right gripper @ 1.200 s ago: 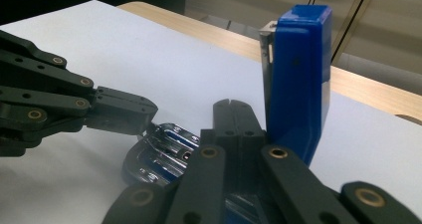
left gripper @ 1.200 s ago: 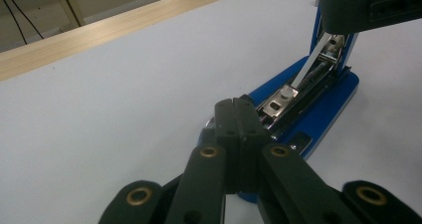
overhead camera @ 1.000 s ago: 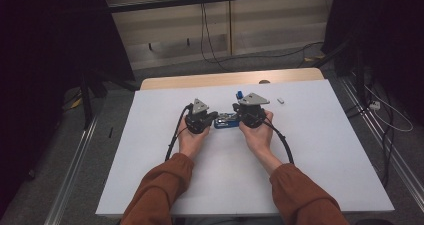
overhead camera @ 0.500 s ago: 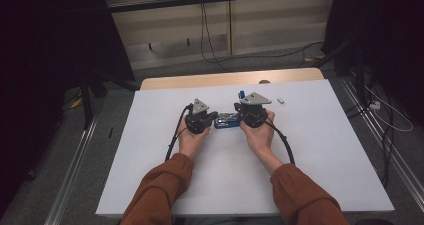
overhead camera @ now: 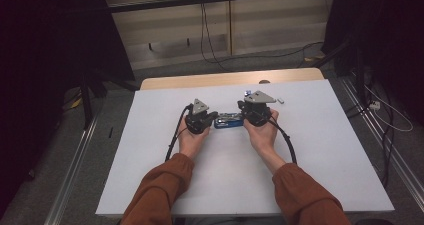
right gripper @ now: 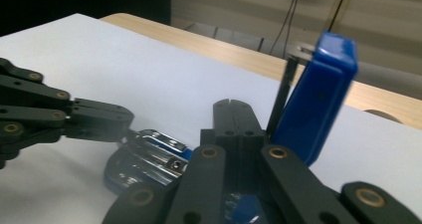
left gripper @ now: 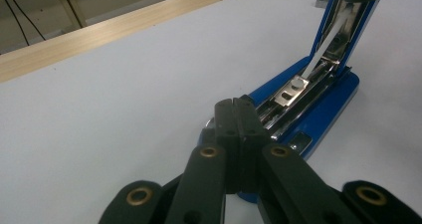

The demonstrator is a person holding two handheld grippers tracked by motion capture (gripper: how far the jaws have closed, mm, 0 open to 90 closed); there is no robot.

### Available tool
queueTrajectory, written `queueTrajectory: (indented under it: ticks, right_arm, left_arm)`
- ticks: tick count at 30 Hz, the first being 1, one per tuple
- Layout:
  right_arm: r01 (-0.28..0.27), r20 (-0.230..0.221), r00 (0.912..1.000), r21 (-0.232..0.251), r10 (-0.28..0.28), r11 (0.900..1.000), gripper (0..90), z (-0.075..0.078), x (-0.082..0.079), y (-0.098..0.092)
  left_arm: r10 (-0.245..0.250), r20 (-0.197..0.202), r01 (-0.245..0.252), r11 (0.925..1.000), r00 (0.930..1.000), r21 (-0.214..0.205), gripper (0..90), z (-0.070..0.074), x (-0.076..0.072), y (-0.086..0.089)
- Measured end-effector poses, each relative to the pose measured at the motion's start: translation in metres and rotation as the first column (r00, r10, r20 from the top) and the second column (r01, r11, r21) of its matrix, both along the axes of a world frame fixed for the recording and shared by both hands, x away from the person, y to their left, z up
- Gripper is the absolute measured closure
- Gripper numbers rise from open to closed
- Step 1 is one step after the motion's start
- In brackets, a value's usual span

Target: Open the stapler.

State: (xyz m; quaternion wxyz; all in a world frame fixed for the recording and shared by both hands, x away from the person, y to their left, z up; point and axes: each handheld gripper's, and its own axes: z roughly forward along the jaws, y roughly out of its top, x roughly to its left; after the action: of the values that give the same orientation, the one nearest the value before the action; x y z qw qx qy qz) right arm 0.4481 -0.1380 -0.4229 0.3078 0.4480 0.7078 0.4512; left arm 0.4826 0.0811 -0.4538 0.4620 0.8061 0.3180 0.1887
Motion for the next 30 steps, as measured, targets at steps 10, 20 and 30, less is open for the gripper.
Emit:
queueTrajectory:
  ticks: [10, 20, 30]
  right_arm:
    - [0.003, -0.003, 1.0, 0.012, -0.003, 0.9999, 90.0, 0.0, 0.0, -0.005]
    - [0.0, -0.011, 0.9999, 0.028, 0.0, 0.9996, 90.0, -0.001, -0.001, -0.011]
    - [0.007, -0.009, 0.9999, 0.037, -0.007, 0.9993, 90.0, -0.002, -0.001, -0.012]
  left_arm:
    - [0.003, 0.002, -0.003, 1.0, 1.0, 0.0, 90.0, 0.0, -0.001, 0.0]
    - [0.004, 0.004, -0.004, 1.0, 1.0, 0.002, 90.0, 0.0, -0.001, 0.0]
    - [0.001, 0.002, -0.001, 1.0, 1.0, 0.0, 90.0, 0.0, -0.001, 0.0]
